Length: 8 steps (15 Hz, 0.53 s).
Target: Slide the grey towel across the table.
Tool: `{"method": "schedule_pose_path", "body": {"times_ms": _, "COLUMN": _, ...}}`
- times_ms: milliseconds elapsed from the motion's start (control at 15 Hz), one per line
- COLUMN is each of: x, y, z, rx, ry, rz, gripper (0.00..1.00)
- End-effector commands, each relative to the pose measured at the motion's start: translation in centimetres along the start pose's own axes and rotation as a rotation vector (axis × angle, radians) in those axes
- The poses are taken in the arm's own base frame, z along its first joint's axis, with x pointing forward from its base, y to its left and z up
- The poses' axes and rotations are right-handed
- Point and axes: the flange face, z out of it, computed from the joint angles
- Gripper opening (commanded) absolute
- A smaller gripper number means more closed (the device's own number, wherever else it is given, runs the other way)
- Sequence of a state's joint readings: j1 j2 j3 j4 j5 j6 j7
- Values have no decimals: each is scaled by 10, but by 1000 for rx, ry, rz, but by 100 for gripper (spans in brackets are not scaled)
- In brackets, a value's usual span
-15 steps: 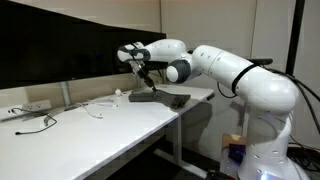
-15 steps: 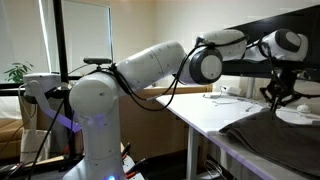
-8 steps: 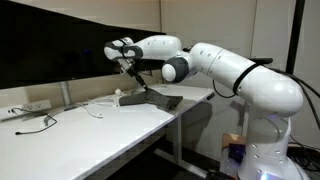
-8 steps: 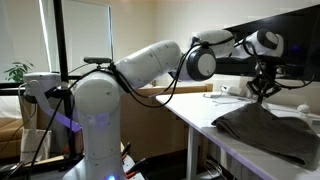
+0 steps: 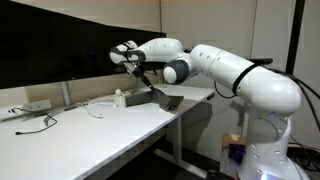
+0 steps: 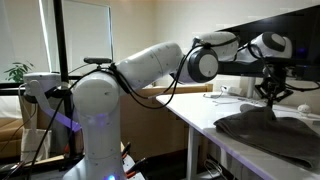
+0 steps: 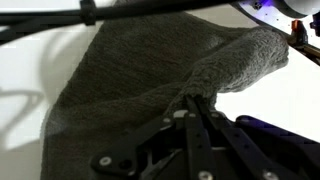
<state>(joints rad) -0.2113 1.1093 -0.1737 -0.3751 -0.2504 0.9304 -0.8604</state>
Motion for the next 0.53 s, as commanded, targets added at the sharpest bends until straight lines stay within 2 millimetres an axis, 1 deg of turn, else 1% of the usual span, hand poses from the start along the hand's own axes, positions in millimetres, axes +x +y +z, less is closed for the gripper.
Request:
{"method": "schedule_pose_path", "body": {"times_ms": 0, "x": -38, "y": 55, "z": 38, "rx": 71, "ry": -21, "rz": 137, "gripper": 3}}
{"method": "schedule_pose_path", "body": {"times_ms": 67, "x": -51, "y": 70, "z": 49, "rx": 97, "ry": -21, "rz": 173, "gripper": 3}}
{"method": "schedule_pose_path", "body": {"times_ms": 133, "x": -70, "y": 94, "z": 67, "rx": 122, "ry": -18, "rz": 208, "gripper": 3}}
{"method": "schedule_pose_path", "body": {"times_ms": 200, "x": -87, "y": 110, "z": 79, "rx": 143, "ry": -13, "rz": 243, "gripper": 3}}
{"method": "schedule_pose_path", "body": {"times_ms": 333, "x": -122, "y": 138, "z": 100, "rx": 184, "ry": -3, "rz": 314, "gripper": 3}}
{"method": "schedule_pose_path", "body": {"times_ms": 467, "x": -159, "y": 160, "z": 117, "rx": 217, "ry": 20, "rz": 384, "gripper": 3}}
